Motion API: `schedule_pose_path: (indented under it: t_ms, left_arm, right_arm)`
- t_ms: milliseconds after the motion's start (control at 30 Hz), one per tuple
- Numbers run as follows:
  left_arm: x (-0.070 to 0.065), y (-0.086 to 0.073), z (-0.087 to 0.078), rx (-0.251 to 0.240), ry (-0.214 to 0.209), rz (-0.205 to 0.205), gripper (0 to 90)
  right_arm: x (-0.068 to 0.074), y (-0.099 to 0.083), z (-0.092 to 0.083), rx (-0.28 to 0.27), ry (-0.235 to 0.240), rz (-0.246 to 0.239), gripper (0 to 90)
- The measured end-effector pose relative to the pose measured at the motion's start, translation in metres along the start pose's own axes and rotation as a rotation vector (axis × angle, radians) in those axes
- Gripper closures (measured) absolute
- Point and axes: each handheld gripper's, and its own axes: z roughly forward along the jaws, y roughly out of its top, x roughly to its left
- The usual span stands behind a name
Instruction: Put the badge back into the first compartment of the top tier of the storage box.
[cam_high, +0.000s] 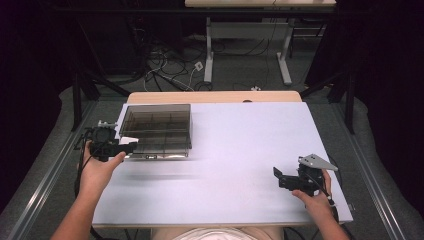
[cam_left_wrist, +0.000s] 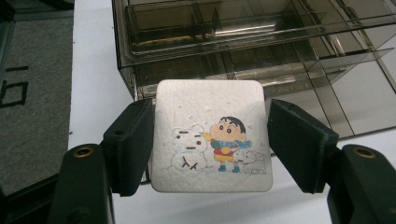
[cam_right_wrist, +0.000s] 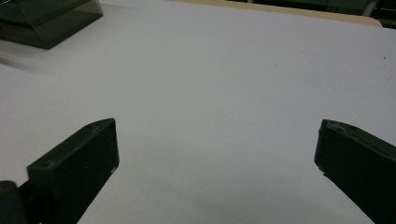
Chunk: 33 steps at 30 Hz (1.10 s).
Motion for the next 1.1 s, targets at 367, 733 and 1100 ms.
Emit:
schedule_pose_path:
  t_ms: [367, 733, 1100]
  left_arm:
    - [0.002, 0.005, 0.012, 0.006, -0.001, -0.035, 33.4]
    - [0.002, 0.006, 0.019, 0.013, 0.002, -0.05, 33.4]
    - [0.001, 0.006, 0.026, 0.017, 0.006, -0.063, 33.2]
  right_arm:
    - [0.0, 0.0, 0.0, -0.001, 0.0, -0.005, 0.0]
    - [0.0, 0.0, 0.0, 0.0, 0.002, -0.004, 0.0]
    - [0.0, 0.0, 0.001, 0.002, 0.006, -0.007, 0.0]
